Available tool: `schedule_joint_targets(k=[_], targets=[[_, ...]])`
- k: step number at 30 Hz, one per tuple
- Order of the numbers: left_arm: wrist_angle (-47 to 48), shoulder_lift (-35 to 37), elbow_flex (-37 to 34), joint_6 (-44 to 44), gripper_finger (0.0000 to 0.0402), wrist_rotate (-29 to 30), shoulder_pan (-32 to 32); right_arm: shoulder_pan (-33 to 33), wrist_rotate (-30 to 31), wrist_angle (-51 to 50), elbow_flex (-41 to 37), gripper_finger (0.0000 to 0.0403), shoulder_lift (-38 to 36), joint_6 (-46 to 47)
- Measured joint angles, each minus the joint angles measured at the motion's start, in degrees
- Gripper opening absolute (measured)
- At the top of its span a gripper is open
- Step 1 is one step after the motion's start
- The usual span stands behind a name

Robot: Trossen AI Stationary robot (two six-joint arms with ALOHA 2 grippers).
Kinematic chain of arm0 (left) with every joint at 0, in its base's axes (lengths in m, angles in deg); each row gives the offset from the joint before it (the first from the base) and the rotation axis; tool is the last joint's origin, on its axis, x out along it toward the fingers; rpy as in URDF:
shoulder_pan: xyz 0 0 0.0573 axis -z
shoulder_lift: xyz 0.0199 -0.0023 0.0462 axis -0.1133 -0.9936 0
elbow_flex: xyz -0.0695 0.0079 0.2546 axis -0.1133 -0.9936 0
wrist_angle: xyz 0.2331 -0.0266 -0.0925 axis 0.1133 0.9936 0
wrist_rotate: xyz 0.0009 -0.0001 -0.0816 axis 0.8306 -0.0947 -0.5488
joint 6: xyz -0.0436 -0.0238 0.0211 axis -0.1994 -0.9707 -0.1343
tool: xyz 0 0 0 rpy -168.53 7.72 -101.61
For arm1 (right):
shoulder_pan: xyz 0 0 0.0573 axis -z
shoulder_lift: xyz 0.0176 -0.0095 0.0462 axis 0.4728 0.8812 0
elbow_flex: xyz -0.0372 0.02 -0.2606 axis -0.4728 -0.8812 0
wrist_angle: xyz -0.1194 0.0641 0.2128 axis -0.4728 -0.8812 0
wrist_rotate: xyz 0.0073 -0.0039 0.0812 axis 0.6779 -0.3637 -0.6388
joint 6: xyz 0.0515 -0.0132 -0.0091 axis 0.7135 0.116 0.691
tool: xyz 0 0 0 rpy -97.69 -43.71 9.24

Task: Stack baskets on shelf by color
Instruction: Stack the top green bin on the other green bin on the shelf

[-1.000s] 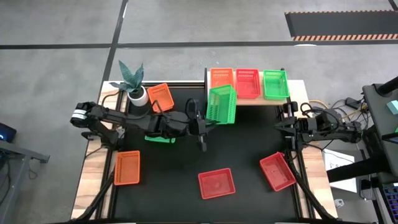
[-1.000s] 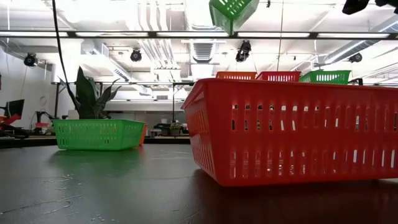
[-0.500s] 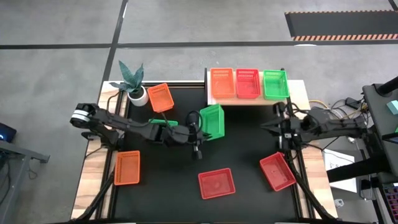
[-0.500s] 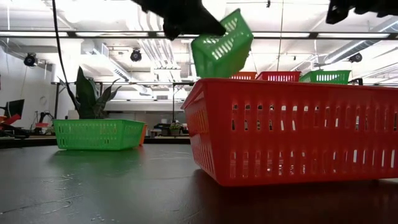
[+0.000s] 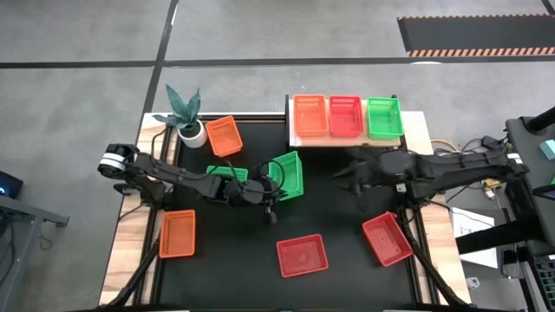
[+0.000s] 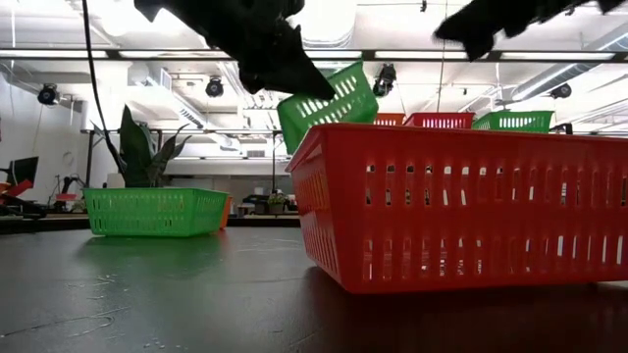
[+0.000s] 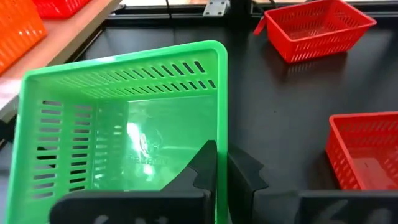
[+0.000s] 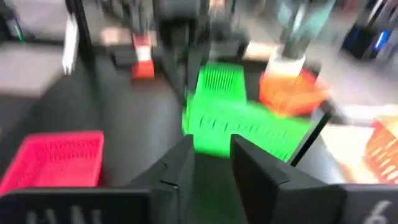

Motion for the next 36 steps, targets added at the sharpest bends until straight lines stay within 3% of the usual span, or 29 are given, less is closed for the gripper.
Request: schedule_joint_targets(k=[9,20,29,36], targets=[[0.0,0.0,0.0,0.5,0.0000,0.0,-0.1,0.0,0.0,-16.8,18.8,0.0165,18.1,-2.1],[0.9,0.0,0.0,1.7,0.0000,0.0,-0.1,0.0,-0.1,-29.3,39.7,0.0180,36.4,-7.9],[0.8,0.0,0.0,2.7,0.0000,0.0,-0.1,0.1,-0.2,-32.7,47.2,0.0180,45.7,-9.9],[0.8,0.0,0.0,3.6,0.0000,0.0,-0.1,0.2,-0.2,-35.0,48.8,0.0180,49.4,-9.5]])
